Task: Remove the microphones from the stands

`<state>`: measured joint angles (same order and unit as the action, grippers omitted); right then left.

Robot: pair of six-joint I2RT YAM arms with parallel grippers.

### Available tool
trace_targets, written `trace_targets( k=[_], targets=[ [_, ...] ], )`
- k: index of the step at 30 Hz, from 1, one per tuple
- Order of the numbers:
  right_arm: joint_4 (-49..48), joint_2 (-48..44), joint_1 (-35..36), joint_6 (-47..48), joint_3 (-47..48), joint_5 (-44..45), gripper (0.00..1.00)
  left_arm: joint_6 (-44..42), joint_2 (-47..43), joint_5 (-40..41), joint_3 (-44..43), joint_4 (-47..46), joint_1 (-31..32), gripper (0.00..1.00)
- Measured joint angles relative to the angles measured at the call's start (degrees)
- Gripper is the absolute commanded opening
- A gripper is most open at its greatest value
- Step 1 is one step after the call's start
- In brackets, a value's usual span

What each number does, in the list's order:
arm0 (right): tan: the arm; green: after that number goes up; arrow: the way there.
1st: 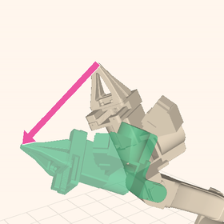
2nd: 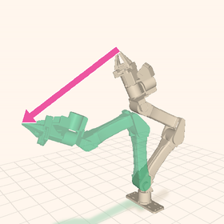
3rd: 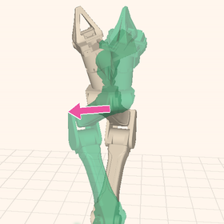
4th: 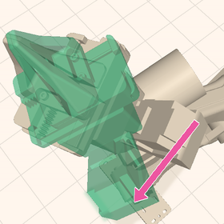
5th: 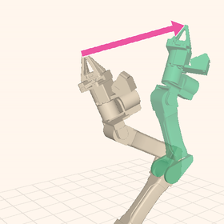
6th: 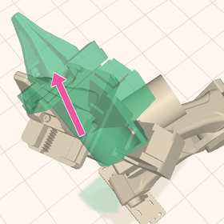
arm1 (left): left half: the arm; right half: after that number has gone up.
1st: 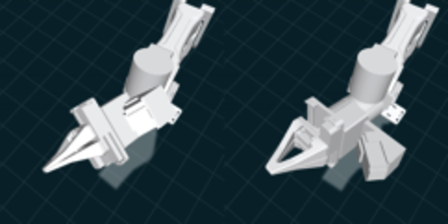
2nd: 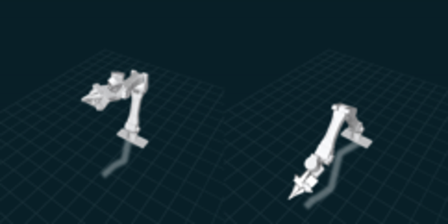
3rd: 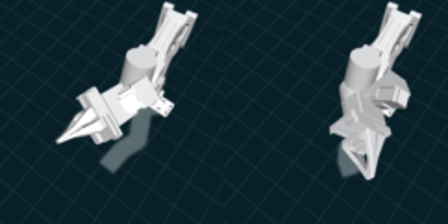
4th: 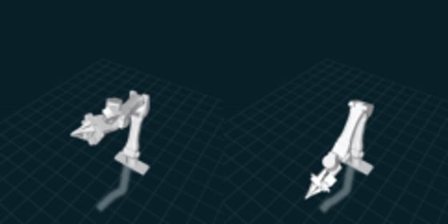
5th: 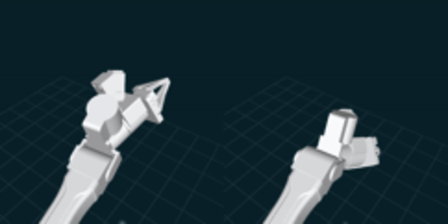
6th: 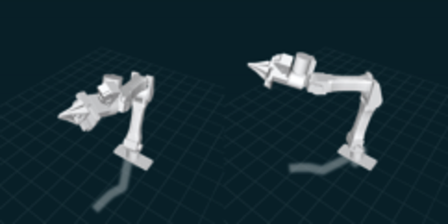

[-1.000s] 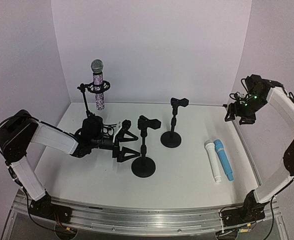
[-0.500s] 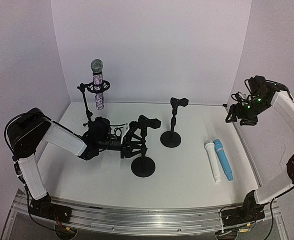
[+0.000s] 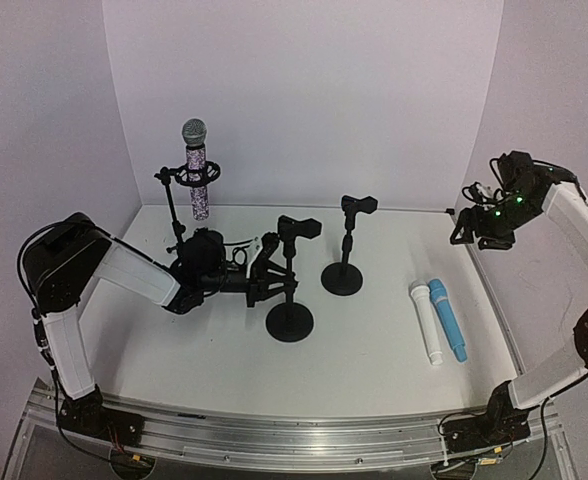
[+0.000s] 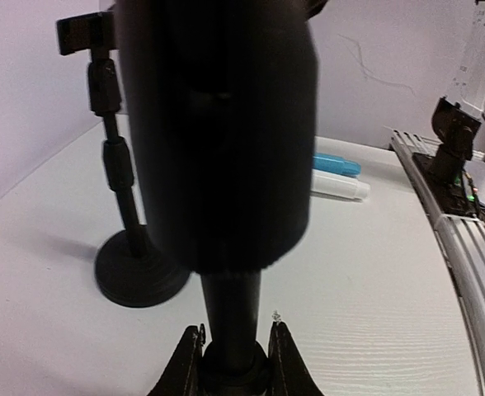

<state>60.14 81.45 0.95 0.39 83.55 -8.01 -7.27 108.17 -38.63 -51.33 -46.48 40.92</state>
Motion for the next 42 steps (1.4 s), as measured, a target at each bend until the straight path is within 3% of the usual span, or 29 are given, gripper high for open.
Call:
trace_targets(
  k=[10, 19, 28, 29, 32, 34, 42],
  targets=[
    [-1.14, 0.26, 0.00, 1.09, -0.13, -0.97, 0.79, -4.96, 9.91, 1.66, -16.15, 2.97, -7.28, 0.00],
    [-1.63, 1.67, 0.00, 1.57, -0.74, -1.05, 0.79, -5.98, 14.72, -0.70, -22.41, 6.72, -9.11, 0.00],
    [-2.11, 2.25, 0.00, 1.55, -0.74, -1.17, 0.79, -5.96, 14.92, -2.28, -22.80, 7.46, -10.00, 0.00],
    [-2.16, 2.25, 0.00, 1.55, -0.74, -1.20, 0.79, -5.94, 14.92, -2.47, -22.80, 7.48, -10.10, 0.01],
    [-2.26, 2.25, 0.00, 1.55, -0.74, -1.26, 0.79, -6.15, 14.92, -3.37, -22.80, 7.52, -10.32, 0.26],
    [-2.26, 2.25, 0.00, 1.55, -0.74, -1.28, 0.79, -6.30, 14.92, -3.86, -22.80, 7.59, -10.36, 0.38],
    [-2.28, 2.25, 0.00, 1.50, -0.74, -1.66, 0.79, -7.54, 14.92, -6.00, -22.91, 8.12, -10.72, 0.54]
  ],
)
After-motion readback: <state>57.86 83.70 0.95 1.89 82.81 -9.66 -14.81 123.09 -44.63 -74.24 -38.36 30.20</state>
